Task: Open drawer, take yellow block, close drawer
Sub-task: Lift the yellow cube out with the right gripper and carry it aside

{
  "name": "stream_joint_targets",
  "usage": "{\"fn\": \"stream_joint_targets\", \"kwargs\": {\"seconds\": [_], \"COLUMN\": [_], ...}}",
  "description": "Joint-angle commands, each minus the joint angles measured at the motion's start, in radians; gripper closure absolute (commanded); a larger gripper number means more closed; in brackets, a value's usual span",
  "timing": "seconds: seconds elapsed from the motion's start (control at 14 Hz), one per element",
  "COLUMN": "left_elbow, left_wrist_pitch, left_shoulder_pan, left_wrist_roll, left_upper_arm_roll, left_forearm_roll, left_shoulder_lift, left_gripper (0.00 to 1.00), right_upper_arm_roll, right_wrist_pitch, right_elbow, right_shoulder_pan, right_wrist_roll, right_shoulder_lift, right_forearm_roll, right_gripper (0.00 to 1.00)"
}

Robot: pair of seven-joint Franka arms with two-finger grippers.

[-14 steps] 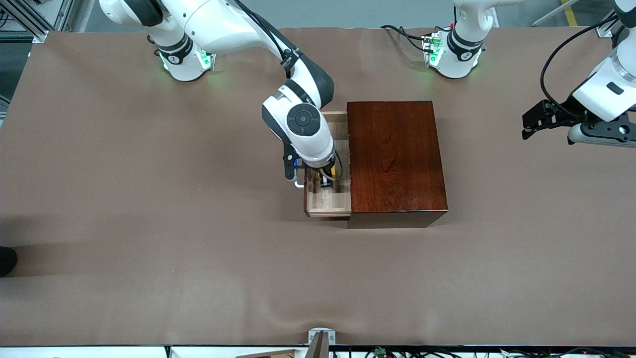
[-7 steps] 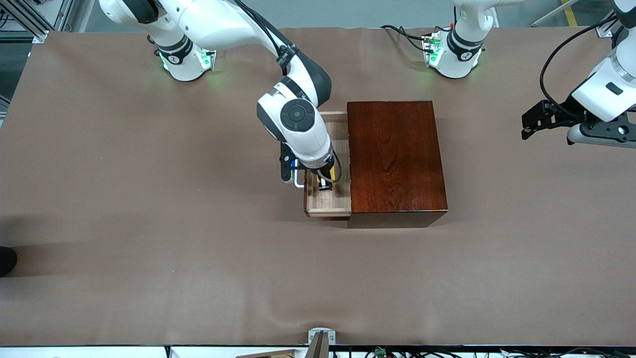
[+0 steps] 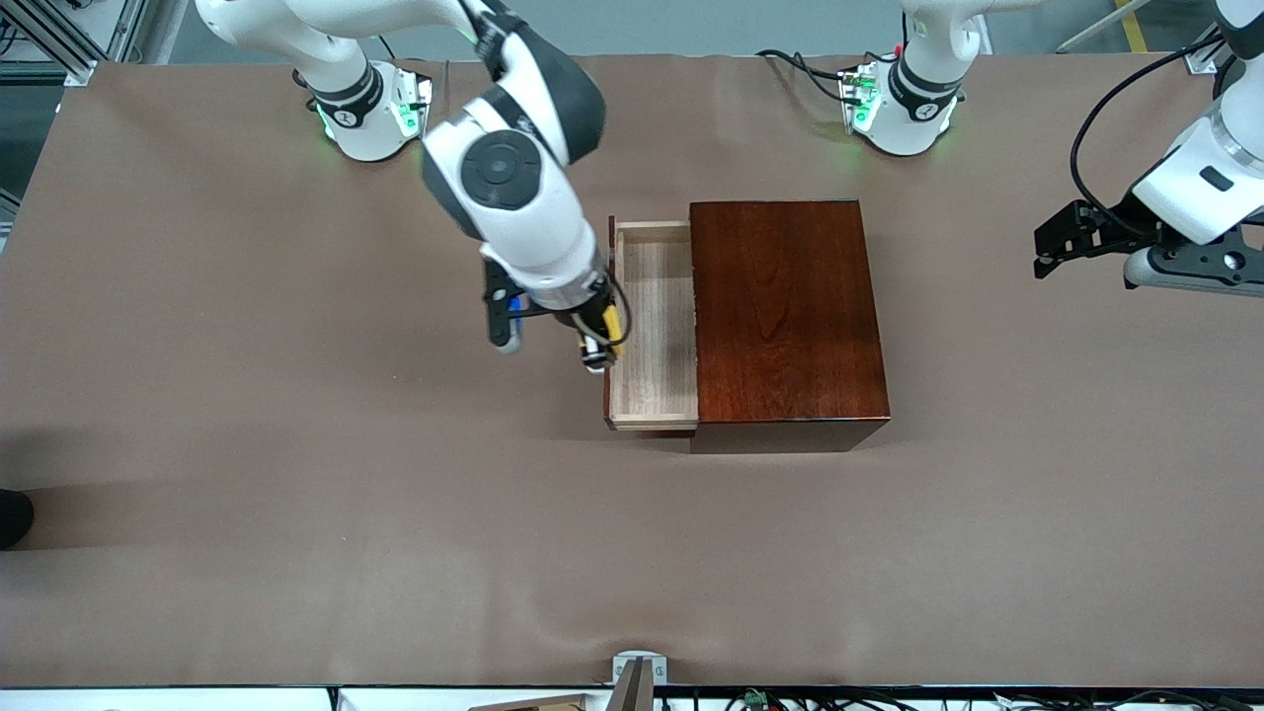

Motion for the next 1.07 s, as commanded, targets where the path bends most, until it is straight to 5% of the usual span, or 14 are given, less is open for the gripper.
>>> {"fn": "stream_joint_targets", "kwargs": {"seconds": [0.0, 0.43, 0.79, 1.0], "left_elbow": [0.032, 0.049, 0.048, 0.110], "left_wrist_pitch": [-0.008, -0.008, 0.000, 0.096], "left_shoulder_pan": [-0.016, -0.026, -0.029, -0.090], "left_wrist_roll": [-0.018, -0.028, -0.028, -0.010], "left_upper_arm_roll": [-0.051, -0.307, -0.601, -0.666], "left_forearm_roll": [-0.005, 0.009, 0.006, 0.006], "left_shoulder_lift": [0.024, 0.047, 0.041, 0.174], "left_gripper": [0.00, 0.00, 0.00, 0.00], "right_upper_arm_roll": [0.013, 0.012, 0.010, 0.010], "right_wrist_pitch": [-0.068, -0.101, -0.007, 0.039], "right_elbow": [-0.034, -0.206, -0.293, -0.297], "right_shoulder_pan": [-0.079, -0.323, -0.509, -0.607], "right_wrist_roll": [-0.229, -0.951, -1.397, -1.605], "right_shoulder_lift": [-0.036, -0.105, -0.096, -0.060], "right_forearm_roll": [-0.002, -0.002, -0.063, -0.107], "right_gripper": [1.00, 1.00, 1.00, 1.00]}}
